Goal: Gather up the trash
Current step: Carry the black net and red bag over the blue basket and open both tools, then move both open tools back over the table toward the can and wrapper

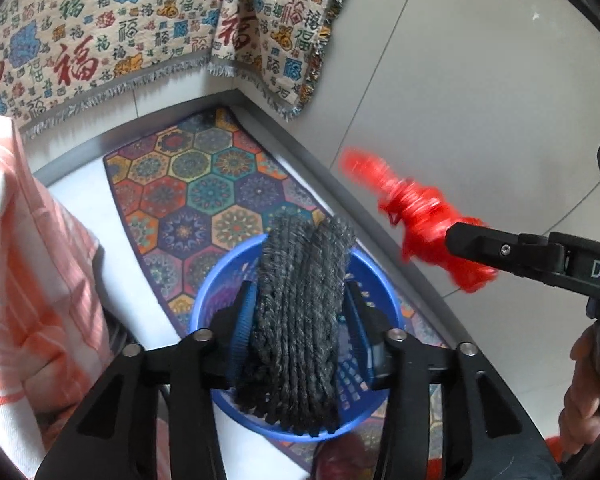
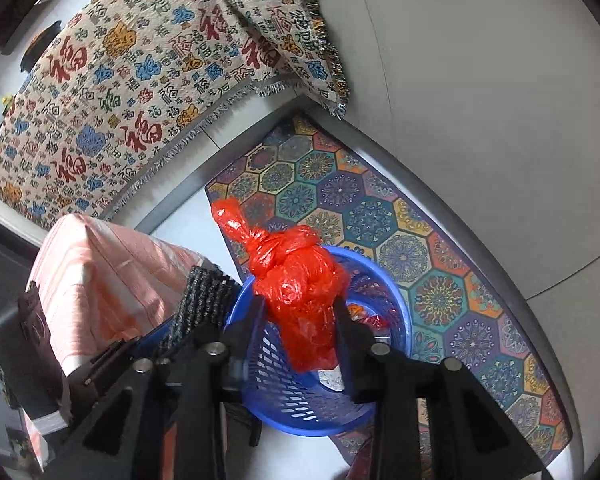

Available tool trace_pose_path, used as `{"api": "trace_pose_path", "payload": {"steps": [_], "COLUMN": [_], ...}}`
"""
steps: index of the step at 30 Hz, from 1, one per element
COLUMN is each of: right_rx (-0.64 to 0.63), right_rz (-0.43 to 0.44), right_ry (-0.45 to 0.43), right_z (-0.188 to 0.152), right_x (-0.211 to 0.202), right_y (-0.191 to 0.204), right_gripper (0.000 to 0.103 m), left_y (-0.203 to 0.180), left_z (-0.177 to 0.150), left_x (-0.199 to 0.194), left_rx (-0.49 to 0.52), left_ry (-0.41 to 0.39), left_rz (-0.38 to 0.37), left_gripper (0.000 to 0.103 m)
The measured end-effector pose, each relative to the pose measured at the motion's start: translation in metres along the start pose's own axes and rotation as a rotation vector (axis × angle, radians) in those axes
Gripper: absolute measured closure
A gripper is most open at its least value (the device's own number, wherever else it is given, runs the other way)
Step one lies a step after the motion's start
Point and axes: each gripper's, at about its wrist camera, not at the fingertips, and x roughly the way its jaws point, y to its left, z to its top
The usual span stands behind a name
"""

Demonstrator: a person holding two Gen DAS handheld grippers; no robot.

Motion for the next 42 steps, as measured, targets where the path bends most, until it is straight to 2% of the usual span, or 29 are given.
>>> {"api": "trace_pose_path", "payload": {"steps": [5, 11, 16, 19, 21, 23, 25, 27, 31, 32, 34, 36, 38, 39, 42], "right_rx": [0.003, 0.011, 0.023, 0.000, -0.036, -0.097, -0.184, -0.279, -0.463, -0.503, -0.568, -0.619, -0.689, -0.724, -0.782], "right_rz": [0.007, 0.006, 0.002, -0.014, -0.036, -0.054, -0.066, -0.062, -0.005, 0.010, 0.047, 0.107, 0.148, 0.166, 0.168], "right_ry": [-0.001, -0.022, -0.056, -0.075, -0.104, -0.143, -0.180, -0.209, -0.205, -0.200, -0.174, -0.139, -0.085, -0.050, 0.014], "right_z": [0.003, 0.005, 0.007, 0.011, 0.012, 0.011, 0.005, -0.008, -0.049, -0.060, -0.084, -0.108, -0.134, -0.149, -0.179], "right_x": [-0.001, -0.008, -0.017, -0.023, -0.031, -0.040, -0.048, -0.052, -0.054, -0.054, -0.054, -0.054, -0.048, -0.042, -0.020], "right_y": [0.000, 0.000, -0.001, 0.004, 0.013, 0.031, 0.056, 0.085, 0.147, 0.162, 0.197, 0.232, 0.271, 0.294, 0.342], "right_gripper": [0.055, 0.055, 0.054, 0.054, 0.054, 0.053, 0.050, 0.048, 0.048, 0.048, 0.045, 0.032, 0.030, 0.030, 0.030], "left_y": [0.001, 0.000, 0.002, 0.004, 0.009, 0.022, 0.041, 0.068, 0.145, 0.172, 0.212, 0.257, 0.293, 0.311, 0.351], "left_z": [0.002, 0.005, 0.007, 0.006, 0.002, -0.006, -0.018, -0.034, -0.075, -0.088, -0.107, -0.125, -0.137, -0.141, -0.149], "left_x": [-0.004, -0.006, -0.018, -0.052, -0.084, -0.120, -0.151, -0.177, -0.215, -0.224, -0.236, -0.250, -0.259, -0.262, -0.273], "left_rx": [-0.002, -0.011, -0.029, -0.045, -0.038, -0.036, -0.034, -0.028, -0.073, -0.099, -0.152, -0.206, -0.247, -0.267, -0.322], "left_ry": [-0.015, -0.027, -0.032, -0.085, -0.121, -0.162, -0.190, -0.195, -0.162, -0.143, -0.119, -0.109, -0.099, -0.097, -0.123], "left_rz": [0.005, -0.005, -0.034, -0.068, -0.076, -0.056, -0.016, 0.062, 0.245, 0.310, 0.398, 0.485, 0.550, 0.573, 0.591], "left_gripper": [0.047, 0.038, 0.038, 0.038, 0.033, 0.023, 0.018, 0.017, 0.016, 0.016, 0.016, 0.016, 0.016, 0.016, 0.005]}}
